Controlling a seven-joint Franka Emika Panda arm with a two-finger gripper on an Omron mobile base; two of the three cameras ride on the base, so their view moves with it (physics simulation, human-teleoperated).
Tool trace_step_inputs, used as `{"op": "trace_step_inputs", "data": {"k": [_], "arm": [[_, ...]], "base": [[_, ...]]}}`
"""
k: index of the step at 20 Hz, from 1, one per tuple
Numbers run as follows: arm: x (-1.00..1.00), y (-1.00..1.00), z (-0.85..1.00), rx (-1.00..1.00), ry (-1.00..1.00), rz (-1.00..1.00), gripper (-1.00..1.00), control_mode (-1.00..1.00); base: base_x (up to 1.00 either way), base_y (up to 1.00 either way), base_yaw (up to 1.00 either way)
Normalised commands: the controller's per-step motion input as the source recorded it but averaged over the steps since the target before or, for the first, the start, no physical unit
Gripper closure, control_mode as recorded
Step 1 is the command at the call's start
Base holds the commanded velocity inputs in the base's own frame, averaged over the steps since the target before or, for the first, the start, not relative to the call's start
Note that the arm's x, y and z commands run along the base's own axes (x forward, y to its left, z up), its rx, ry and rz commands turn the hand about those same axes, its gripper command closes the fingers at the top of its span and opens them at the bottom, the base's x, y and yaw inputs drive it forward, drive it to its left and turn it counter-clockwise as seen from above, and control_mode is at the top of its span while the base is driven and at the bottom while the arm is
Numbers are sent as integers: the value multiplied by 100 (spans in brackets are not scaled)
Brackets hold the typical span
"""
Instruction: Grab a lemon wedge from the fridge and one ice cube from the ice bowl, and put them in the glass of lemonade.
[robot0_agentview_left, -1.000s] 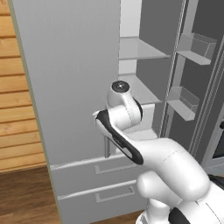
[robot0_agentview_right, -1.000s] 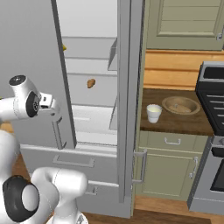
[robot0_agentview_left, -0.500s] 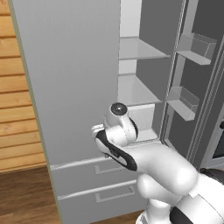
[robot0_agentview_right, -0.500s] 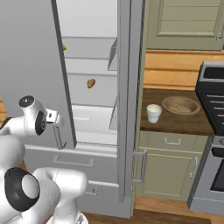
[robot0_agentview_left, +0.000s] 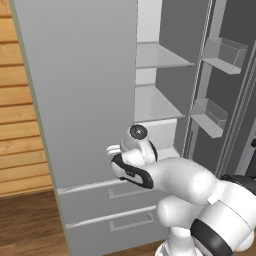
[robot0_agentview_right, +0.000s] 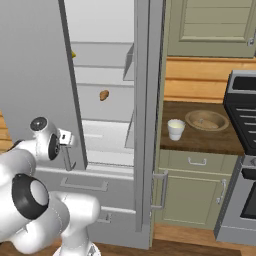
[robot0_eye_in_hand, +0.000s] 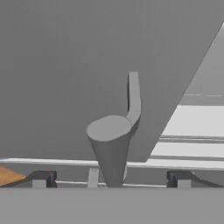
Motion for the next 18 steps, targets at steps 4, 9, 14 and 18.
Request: {"op": "trace_step_inputs", "data": {"k": [4, 9, 14, 18], "arm": [[34, 0, 0, 0, 13, 0, -100, -100], [22, 0, -13, 0, 7, 0, -100, -100], [6, 3, -27, 0, 0, 0, -100, -100], [8, 0, -28, 0, 0, 0, -100, -100]], "base": [[0, 0, 0], [0, 0, 0], [0, 0, 0], [0, 0, 0]]}}
